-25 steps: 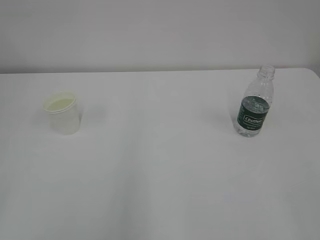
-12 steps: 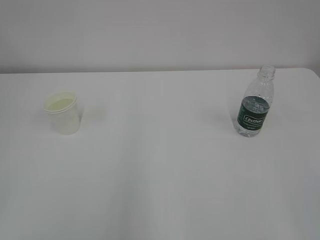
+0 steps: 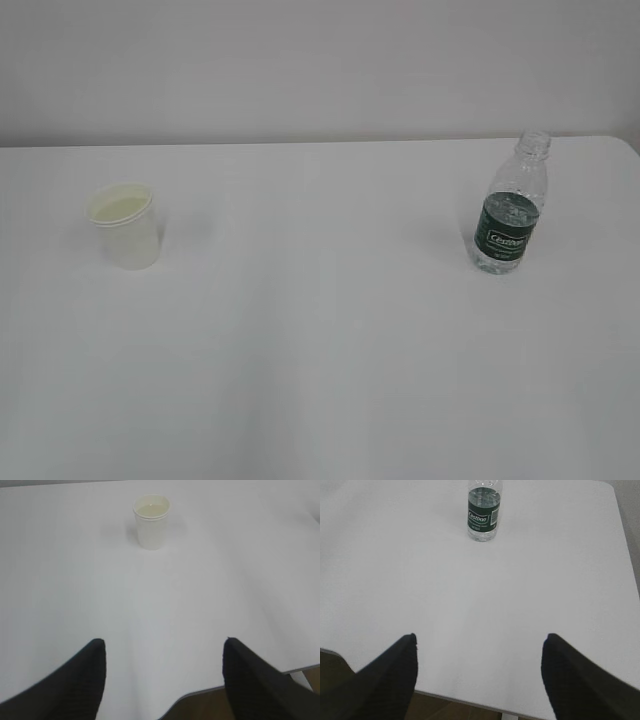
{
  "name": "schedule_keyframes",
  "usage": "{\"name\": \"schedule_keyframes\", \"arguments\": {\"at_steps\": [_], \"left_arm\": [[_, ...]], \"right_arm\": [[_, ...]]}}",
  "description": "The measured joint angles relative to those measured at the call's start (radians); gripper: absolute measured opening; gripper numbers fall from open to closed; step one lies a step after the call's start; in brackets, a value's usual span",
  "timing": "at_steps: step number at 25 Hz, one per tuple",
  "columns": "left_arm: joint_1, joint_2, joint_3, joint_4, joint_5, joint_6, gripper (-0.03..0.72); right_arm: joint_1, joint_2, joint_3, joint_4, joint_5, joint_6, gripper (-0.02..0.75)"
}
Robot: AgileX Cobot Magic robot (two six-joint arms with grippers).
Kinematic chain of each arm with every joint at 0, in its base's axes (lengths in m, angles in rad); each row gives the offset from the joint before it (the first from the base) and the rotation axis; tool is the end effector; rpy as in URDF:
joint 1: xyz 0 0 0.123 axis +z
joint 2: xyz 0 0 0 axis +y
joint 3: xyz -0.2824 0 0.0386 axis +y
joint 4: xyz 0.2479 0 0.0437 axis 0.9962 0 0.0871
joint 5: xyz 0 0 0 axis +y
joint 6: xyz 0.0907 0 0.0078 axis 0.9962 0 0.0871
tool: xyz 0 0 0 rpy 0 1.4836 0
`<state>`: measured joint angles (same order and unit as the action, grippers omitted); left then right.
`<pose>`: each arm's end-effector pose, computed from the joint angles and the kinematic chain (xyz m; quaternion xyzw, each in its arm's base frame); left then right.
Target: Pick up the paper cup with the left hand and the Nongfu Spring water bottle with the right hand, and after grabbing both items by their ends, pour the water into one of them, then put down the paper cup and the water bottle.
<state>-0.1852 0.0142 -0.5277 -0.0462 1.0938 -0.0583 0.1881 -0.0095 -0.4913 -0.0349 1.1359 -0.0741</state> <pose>-0.0078 -0.0023 0.2823 0.0558 0.8563 -0.0852 0.5064 -0.0080 -0.0045 0.2688 -0.1127 0.8646 0.0105 0.4896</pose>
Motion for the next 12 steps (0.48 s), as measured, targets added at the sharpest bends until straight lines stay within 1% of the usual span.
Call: {"name": "schedule_keyframes", "arguments": {"at_steps": [12], "left_arm": [[0.0,0.0,0.0,0.0,0.0,0.0,0.507]], "right_arm": [[0.0,0.0,0.0,0.0,0.0,0.0,0.586]]}}
